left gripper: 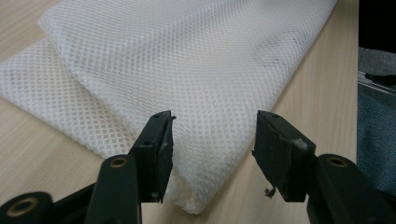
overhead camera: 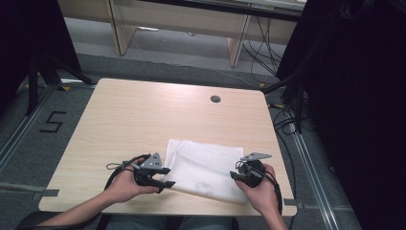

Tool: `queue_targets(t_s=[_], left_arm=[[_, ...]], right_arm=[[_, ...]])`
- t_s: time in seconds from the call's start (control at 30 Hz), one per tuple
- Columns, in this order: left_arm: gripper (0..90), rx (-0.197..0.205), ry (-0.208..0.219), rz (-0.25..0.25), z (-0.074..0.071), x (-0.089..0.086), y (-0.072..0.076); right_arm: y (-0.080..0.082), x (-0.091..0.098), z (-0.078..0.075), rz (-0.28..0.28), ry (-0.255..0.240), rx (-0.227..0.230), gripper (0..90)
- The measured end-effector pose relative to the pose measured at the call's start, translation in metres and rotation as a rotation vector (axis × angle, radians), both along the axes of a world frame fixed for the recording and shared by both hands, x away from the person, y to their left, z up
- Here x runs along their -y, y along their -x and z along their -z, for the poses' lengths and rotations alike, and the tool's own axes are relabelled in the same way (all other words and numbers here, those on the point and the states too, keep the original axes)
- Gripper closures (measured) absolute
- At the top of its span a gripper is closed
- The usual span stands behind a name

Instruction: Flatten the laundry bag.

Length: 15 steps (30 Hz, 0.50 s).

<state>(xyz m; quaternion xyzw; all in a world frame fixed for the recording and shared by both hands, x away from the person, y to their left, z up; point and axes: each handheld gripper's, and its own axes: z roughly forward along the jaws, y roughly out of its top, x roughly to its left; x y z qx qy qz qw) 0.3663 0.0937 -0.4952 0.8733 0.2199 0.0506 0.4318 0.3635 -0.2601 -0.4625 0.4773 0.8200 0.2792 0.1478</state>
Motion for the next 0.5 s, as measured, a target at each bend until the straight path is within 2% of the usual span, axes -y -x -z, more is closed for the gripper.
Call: queue_targets(t_s=[0.03, 0.07, 0.1, 0.13, 0.17, 0.2, 0.23, 0.27, 0.3, 0.33, 0.37, 0.43, 0.47, 0.5], left_arm=[[46.7, -0.005, 0.006, 0.001, 0.000, 0.001, 0.001], [46.8, -0.003, -0.006, 0.003, 0.000, 0.002, 0.001], [46.8, -0.004, 0.000, 0.004, 0.000, 0.003, 0.002], [46.9, 0.004, -0.006, 0.017, 0.000, 0.004, 0.002], [47.1, 0.003, -0.008, 0.020, 0.000, 0.004, 0.002], [47.3, -0.008, -0.005, 0.010, 0.001, 0.005, 0.003], [47.5, 0.009, -0.008, 0.027, 0.000, 0.006, 0.003], [48.0, -0.008, 0.004, 0.011, 0.001, 0.007, 0.005], [48.3, 0.009, 0.002, 0.024, 0.000, 0.008, 0.004], [48.3, -0.003, 0.018, 0.020, -0.001, 0.010, 0.005], [48.5, -0.004, 0.015, 0.017, -0.001, 0.010, 0.005], [48.8, -0.041, 0.044, 0.015, 0.000, 0.015, 0.008], [48.8, -0.043, 0.043, 0.018, 0.001, 0.016, 0.009], [48.8, -0.040, 0.029, 0.023, 0.003, 0.017, 0.011]], right_arm=[[0.000, 0.000, 0.001, -0.002, -0.001, 0.001, 61.1], [0.001, 0.001, 0.001, -0.001, -0.002, -0.007, 61.0], [0.002, -0.002, 0.004, 0.031, -0.049, -0.006, 61.0], [0.002, 0.000, 0.003, 0.019, -0.027, -0.013, 60.9], [0.003, 0.001, 0.001, 0.022, -0.028, -0.042, 60.7], [0.002, 0.001, 0.001, 0.025, -0.031, -0.033, 60.5], [0.002, 0.000, 0.001, 0.027, -0.035, -0.038, 60.2], [0.002, 0.000, 0.001, 0.024, -0.035, -0.035, 59.8], [0.002, 0.000, 0.001, 0.021, -0.033, -0.033, 59.5], [0.002, 0.000, 0.001, 0.023, -0.032, -0.037, 59.1], [0.002, 0.000, 0.001, 0.020, -0.031, -0.041, 58.4], [0.001, 0.000, 0.002, 0.018, -0.032, -0.041, 57.5], [0.000, -0.001, 0.001, 0.015, -0.031, -0.040, 56.6], [-0.001, -0.001, 0.003, 0.011, -0.049, -0.019, 56.1]])
